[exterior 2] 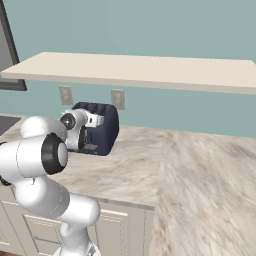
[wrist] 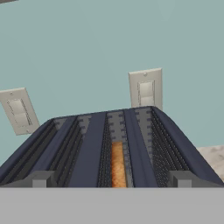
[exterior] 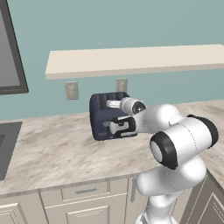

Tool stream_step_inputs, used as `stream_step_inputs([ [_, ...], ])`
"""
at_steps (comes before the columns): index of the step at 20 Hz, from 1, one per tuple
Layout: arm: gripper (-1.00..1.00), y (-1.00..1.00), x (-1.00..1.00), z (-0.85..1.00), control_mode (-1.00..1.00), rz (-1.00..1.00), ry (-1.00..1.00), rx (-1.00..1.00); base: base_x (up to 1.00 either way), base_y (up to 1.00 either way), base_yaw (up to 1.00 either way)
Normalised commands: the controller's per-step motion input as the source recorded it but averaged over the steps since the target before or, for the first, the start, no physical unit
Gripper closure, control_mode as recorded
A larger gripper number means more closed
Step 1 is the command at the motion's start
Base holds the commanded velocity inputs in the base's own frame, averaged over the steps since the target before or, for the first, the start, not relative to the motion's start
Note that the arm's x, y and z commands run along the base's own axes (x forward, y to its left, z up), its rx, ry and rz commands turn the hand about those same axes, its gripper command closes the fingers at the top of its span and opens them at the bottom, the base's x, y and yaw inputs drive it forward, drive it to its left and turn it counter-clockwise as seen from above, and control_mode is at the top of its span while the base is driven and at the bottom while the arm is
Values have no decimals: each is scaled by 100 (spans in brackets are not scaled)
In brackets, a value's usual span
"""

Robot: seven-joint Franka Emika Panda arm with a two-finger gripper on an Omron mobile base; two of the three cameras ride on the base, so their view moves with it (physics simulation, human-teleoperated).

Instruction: Start the toaster. Once the lever pops up, take the bread to the plate on the dining counter.

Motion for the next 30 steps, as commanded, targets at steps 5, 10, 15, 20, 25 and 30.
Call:
stream_step_inputs([
  [5, -100, 0, 0, 0, -100, 0, 0, 0, 0, 0, 0],
  [10, -100, 0, 0, 0, -100, 0, 0, 0, 0, 0, 0],
  [15, -100, 0, 0, 0, -100, 0, 0, 0, 0, 0, 0],
  [20, -100, 0, 0, 0, -100, 0, 0, 0, 0, 0, 0],
  [25, -100, 0, 0, 0, -100, 0, 0, 0, 0, 0, 0],
  [30, -100, 0, 0, 0, -100, 0, 0, 0, 0, 0, 0],
])
